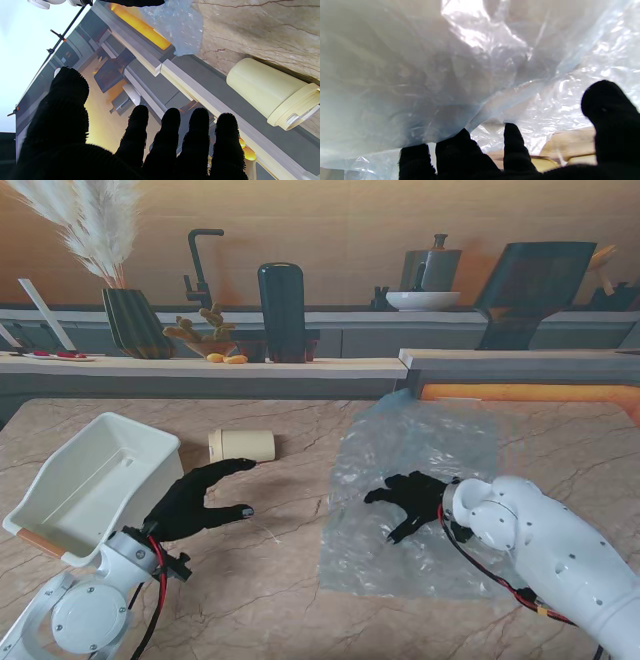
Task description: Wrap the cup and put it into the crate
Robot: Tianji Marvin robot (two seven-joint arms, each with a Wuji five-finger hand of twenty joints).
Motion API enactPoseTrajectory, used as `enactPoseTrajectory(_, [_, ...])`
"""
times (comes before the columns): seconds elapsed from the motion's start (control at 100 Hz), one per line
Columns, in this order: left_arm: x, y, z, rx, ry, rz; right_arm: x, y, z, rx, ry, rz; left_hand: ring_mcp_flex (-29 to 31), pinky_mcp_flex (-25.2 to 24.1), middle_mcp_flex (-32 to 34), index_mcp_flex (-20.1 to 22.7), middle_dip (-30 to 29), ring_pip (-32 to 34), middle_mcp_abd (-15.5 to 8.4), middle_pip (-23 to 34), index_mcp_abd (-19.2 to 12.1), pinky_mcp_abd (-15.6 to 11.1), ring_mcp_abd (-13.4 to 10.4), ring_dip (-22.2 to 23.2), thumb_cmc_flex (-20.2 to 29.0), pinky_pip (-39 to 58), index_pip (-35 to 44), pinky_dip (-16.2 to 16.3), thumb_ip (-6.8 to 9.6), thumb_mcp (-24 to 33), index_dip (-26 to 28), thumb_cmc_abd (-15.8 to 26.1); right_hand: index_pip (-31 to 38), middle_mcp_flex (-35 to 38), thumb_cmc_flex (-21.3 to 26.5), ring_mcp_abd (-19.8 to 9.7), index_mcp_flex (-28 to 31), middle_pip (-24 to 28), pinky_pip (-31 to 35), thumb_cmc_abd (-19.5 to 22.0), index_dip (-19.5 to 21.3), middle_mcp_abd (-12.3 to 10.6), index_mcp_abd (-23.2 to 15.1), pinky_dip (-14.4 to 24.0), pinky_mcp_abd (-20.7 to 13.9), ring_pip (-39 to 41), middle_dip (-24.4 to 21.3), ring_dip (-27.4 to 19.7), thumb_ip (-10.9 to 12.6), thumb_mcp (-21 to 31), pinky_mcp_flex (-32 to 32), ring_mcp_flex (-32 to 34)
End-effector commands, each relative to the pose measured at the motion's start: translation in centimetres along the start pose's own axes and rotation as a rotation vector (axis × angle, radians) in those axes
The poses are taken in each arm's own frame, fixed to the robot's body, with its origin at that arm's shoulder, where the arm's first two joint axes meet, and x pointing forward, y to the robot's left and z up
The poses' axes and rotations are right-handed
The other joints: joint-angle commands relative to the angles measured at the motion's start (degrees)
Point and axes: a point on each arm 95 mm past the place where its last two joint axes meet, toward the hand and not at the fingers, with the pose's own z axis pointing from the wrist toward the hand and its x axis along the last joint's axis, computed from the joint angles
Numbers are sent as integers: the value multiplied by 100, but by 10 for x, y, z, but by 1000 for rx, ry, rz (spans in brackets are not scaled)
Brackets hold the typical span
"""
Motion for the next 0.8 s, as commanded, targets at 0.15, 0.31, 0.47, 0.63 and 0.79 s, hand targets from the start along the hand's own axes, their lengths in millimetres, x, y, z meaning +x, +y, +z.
enactPoseTrajectory(0.15, [2, 3, -1, -13, 1, -10, 33, -17, 18, 60, 120, 8, 8, -44, 132, 130, 18, 33, 40, -107, -129, -111, 24, 72, 161, 70, 97, 56, 47, -235, 97, 220, 523, 374, -48, -518, 313, 554, 12, -130, 37, -1196, -492, -9, -69, 324, 150, 118, 136, 13, 65, 258])
enactPoseTrajectory(0.31, [3, 4, -1, -14, -2, -16, 37, -13, 25, 54, 150, 9, 28, -42, 153, 140, 22, 41, 38, -103, -138, -111, 24, 76, 199, 86, 96, 56, 54, -326, 103, 260, 546, 386, -60, -533, 325, 557, 18, -125, 13, -1206, -502, -13, -89, 326, 151, 121, 136, 15, 68, 268])
enactPoseTrajectory(0.47, [3, 4, -1, -22, 1, -17, 37, -3, 40, 48, 143, 27, 24, -44, 159, 143, 24, 38, 33, -105, -135, -116, 29, 76, 234, 96, 93, 51, 62, -419, 106, 297, 558, 363, -63, -520, 316, 556, 10, -97, -13, -1195, -485, -21, -81, 319, 152, 122, 137, 18, 36, 252])
enactPoseTrajectory(0.63, [2, 4, 0, -24, -1, -21, 36, 5, 58, 50, 122, 66, 22, -49, 167, 150, 25, 37, 50, -105, -130, -111, 39, 75, 275, 101, 93, 46, 69, -493, 108, 316, 569, 342, -43, -492, 312, 568, 7, -76, -33, -1173, -475, -25, -65, 318, 158, 124, 137, 11, 17, 233])
enactPoseTrajectory(0.79, [3, 4, 0, -21, -2, -24, 40, 10, 68, 51, 108, 91, 31, -39, 171, 152, 26, 41, 43, -105, -133, -115, 38, 77, 308, 115, 90, 45, 76, -566, 110, 336, 588, 336, -20, -489, 328, 580, 3, -64, -50, -1152, -458, -30, -31, 312, 163, 122, 138, -4, -5, 208])
